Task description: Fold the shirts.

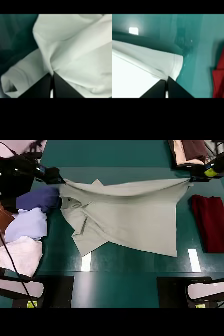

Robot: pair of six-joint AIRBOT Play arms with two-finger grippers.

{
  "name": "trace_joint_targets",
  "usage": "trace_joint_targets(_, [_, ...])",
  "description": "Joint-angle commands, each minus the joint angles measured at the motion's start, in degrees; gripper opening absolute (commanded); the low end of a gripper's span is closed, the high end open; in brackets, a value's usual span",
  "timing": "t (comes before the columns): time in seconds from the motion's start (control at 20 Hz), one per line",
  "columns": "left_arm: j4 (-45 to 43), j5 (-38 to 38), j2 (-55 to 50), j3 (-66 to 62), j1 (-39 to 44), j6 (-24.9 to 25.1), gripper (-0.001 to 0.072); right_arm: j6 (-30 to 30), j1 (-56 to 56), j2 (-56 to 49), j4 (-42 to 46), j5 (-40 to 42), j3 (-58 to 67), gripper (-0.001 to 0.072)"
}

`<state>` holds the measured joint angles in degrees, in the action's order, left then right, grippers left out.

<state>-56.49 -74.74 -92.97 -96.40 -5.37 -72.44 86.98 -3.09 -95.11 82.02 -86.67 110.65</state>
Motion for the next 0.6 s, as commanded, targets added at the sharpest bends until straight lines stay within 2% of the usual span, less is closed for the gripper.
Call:
trace_joint_targets(0.0, [-0.81,2.64,-3.76,0.28,-0.11,-0.68,0.0298,-0.04,-0.15,-5.88,-3.06,-0.68,4.24,0.0248])
trace_joint_targets(0.05, [-0.85,1.88,-3.74,-0.42,-0.46,-1.95,0.0519,-0.04,0.37,-6.29,-4.94,-1.11,5.79,0.0377])
trace_joint_targets(0.15, [-0.79,-3.10,-3.28,-2.54,-1.99,-4.26,0.0501,-0.09,1.60,-4.79,-9.51,-1.55,5.51,0.0376])
trace_joint_targets(0.3, [-3.23,-5.88,2.25,0.31,-3.45,-4.35,0.0500,-0.68,3.23,2.10,-11.98,-1.29,-3.67,0.0376])
trace_joint_targets(0.45, [-4.90,-3.39,12.00,13.05,-3.30,-5.14,0.0501,-1.18,3.63,11.32,-12.07,1.86,-18.27,0.0376])
trace_joint_targets(0.55, [-4.35,-1.11,19.45,26.14,-3.23,-5.16,0.0501,-1.18,3.45,17.40,-12.09,5.77,-27.56,0.0377])
